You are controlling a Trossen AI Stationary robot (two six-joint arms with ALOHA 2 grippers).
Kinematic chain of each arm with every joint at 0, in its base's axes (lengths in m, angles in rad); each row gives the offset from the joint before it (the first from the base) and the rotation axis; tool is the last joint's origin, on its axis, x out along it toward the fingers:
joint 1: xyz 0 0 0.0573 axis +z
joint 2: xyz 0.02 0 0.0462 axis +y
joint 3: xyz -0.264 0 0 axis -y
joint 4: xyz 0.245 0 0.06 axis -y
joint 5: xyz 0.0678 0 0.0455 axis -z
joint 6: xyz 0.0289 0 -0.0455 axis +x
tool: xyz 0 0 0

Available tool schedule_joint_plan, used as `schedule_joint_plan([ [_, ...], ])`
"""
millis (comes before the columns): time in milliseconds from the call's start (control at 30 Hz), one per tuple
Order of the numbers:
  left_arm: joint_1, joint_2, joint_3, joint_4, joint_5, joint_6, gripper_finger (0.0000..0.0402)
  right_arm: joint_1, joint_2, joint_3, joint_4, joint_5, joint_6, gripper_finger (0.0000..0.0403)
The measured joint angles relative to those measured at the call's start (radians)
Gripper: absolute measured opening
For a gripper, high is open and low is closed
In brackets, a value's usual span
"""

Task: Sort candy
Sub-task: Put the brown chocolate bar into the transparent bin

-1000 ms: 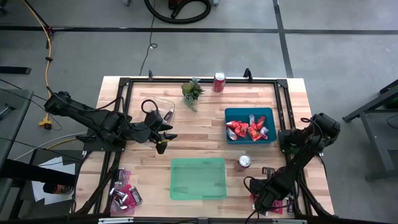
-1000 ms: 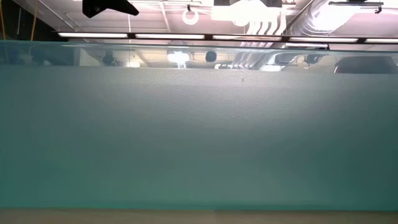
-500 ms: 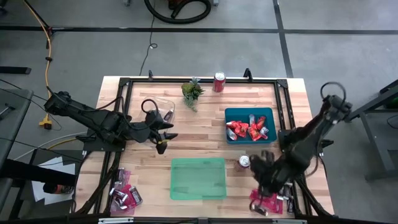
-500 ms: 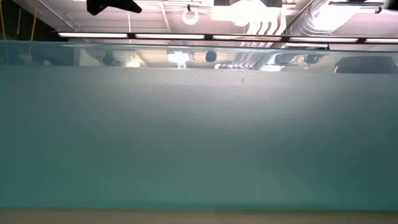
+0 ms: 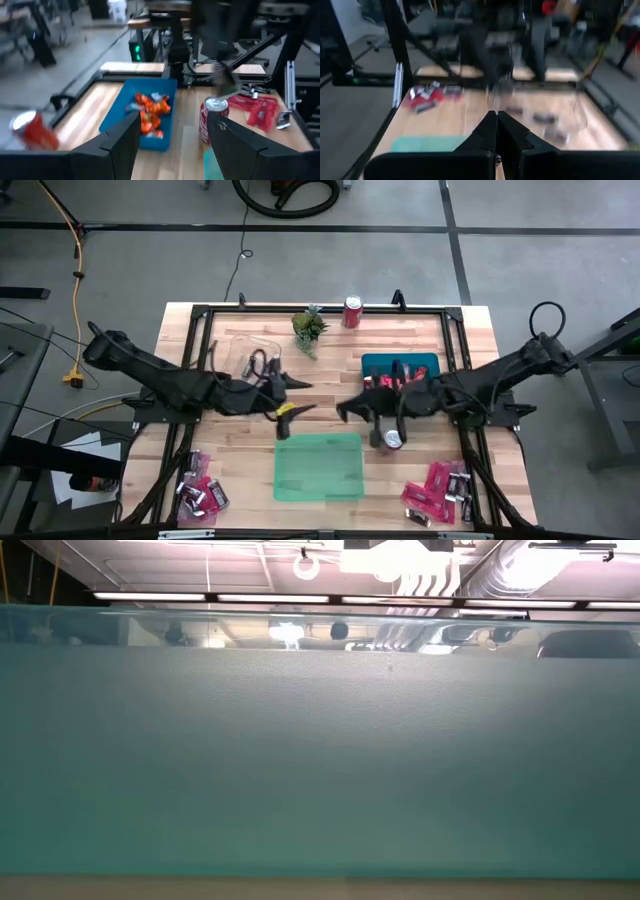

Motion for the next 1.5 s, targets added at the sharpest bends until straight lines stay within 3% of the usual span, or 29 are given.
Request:
schedule_joint_plan([
  [133,0.009,0.075,0.000,0.117,0.077,0.083,0.0214,-0.066,0.022,0.000,0.086,-0.027,-0.065,0.0000],
  [333,0.027,0.119,0.000,0.214,0.124,0.026,0.0214,-0.096,0.025,-0.001,0.098,-0.056,-0.101,0.0000],
  [600,0.071,0.122,-0.001,0.226,0.125,-0.036,0.0214,-0.095,0.026,-0.001,0.133,-0.079,-0.121,0.0000],
  [800,0.094,0.122,-0.001,0.301,0.285,-0.064,0.0214,-0.103,0.026,-0.001,0.171,-0.065,-0.183,0.0000],
  [1133,0.117,0.130,-0.001,0.316,0.329,-0.044,0.0210,-0.108,0.026,-0.001,0.214,-0.069,-0.191,0.0000],
  [1267,0.129,0.129,-0.001,0.314,0.328,-0.046,0.0172,-0.107,0.026,-0.001,0.220,-0.070,-0.191,0.0000],
  [1433,0.146,0.129,-0.001,0.312,0.331,-0.065,0.0044,-0.107,0.026,-0.001,0.220,-0.069,-0.190,0.0000],
  [1500,0.154,0.129,-0.001,0.314,0.351,-0.086,0.0017,-0.107,0.026,-0.001,0.219,-0.051,-0.190,0.0002],
])
